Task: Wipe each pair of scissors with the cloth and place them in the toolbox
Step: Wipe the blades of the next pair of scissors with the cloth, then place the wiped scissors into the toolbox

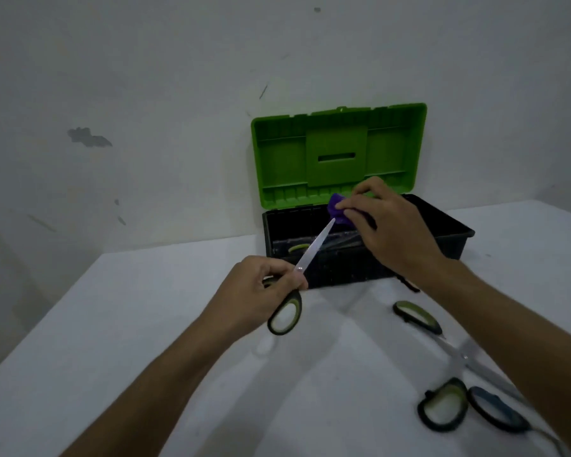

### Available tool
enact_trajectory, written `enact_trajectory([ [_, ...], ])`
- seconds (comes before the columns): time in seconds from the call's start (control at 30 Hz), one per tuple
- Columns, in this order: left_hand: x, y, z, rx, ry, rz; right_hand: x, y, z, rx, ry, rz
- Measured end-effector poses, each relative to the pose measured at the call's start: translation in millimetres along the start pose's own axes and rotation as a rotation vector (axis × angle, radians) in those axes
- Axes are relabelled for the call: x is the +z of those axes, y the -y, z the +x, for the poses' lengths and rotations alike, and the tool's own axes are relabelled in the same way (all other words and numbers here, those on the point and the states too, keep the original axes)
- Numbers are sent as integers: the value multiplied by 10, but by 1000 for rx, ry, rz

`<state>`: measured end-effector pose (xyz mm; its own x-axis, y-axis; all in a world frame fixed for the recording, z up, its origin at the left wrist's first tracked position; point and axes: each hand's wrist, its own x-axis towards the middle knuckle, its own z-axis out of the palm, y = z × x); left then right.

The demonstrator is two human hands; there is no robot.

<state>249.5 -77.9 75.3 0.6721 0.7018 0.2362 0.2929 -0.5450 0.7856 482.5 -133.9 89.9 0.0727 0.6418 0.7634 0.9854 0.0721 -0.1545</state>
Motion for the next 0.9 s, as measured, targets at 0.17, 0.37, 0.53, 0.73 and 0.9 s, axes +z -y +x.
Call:
enact_trajectory([
  [0.17, -201, -85, 862, 43, 73, 150, -261, -318, 224, 184, 34, 44],
  [0.37, 80, 52, 2054, 8, 232, 225, -298, -726, 370, 273, 194, -20],
  [0.53, 561, 415, 2617, -58, 342, 292, -138, -968, 365, 348, 339, 0],
  [0.73, 936, 597, 2802, -83, 333, 491, -11, -1095, 293, 409, 404, 76],
  [0.9, 895, 524, 2705, 53, 210, 764, -32, -1074, 251, 432, 345, 105],
])
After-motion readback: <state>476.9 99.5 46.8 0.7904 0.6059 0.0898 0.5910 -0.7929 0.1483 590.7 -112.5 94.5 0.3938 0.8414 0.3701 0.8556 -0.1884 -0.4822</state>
